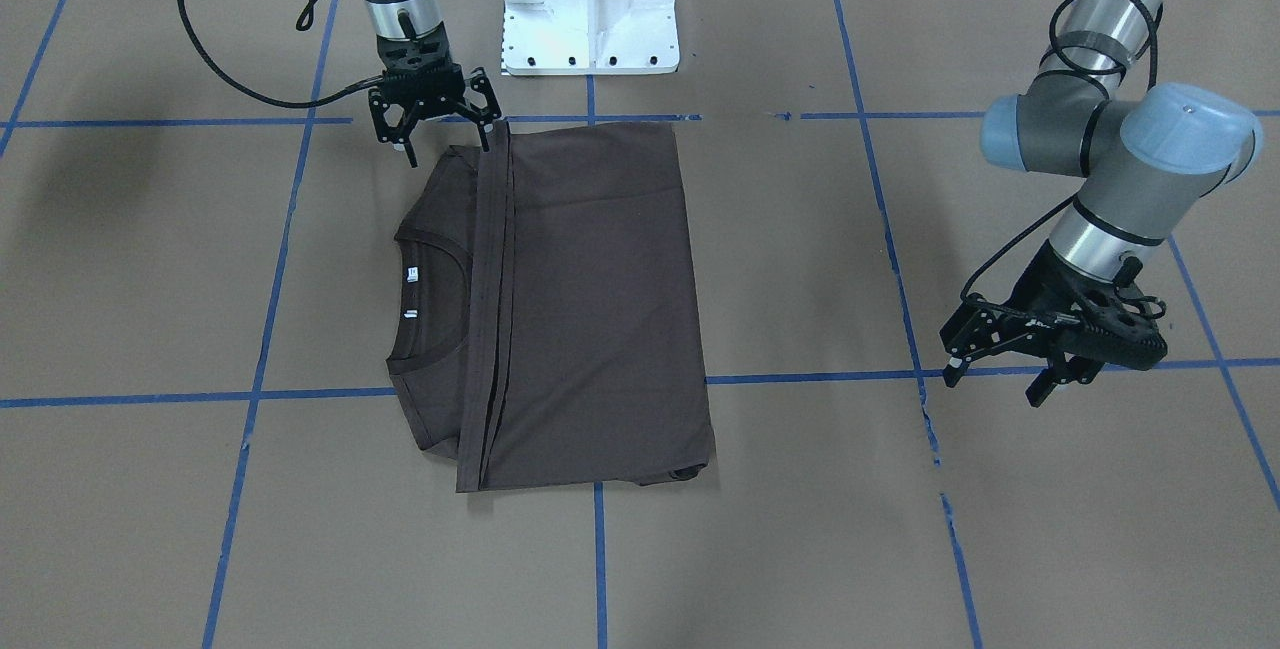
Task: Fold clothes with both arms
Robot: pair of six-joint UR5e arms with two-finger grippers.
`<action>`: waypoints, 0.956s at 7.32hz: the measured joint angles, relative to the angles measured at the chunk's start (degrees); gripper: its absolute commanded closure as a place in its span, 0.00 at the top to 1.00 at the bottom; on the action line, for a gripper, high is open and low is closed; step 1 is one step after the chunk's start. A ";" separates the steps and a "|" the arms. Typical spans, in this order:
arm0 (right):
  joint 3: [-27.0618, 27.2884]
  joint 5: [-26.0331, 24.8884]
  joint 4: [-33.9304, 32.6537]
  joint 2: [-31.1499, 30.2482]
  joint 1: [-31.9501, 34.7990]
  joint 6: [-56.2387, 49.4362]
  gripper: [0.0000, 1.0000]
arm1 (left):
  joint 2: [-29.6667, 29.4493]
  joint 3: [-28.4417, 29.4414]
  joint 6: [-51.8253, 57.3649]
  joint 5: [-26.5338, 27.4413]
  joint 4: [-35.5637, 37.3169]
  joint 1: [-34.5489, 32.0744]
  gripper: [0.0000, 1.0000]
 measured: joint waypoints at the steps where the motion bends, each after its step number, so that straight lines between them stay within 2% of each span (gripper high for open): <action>1: -0.28 -3.04 -3.82 2.58 -2.47 -1.13 0.97 | 0.02 0.01 0.00 0.00 0.00 0.01 1.00; 2: -0.67 -5.04 -8.62 5.53 -4.10 -1.59 0.87 | 0.05 0.04 0.00 0.00 0.00 0.01 1.00; 3: -1.46 -6.98 -11.93 7.35 -5.35 -2.14 0.72 | 0.08 0.07 0.00 0.00 0.00 0.01 1.00; 4: -2.16 -8.56 -13.49 8.03 -6.29 -3.38 0.53 | 0.08 0.12 0.00 0.00 0.00 0.02 1.00; 5: -2.53 -9.29 -14.09 8.09 -6.80 -4.81 0.50 | 0.09 0.14 0.00 0.00 0.00 0.01 1.00; 7: -2.73 -9.21 -14.32 8.01 -7.45 -6.17 0.49 | 0.09 0.17 0.00 0.04 0.00 -0.01 1.00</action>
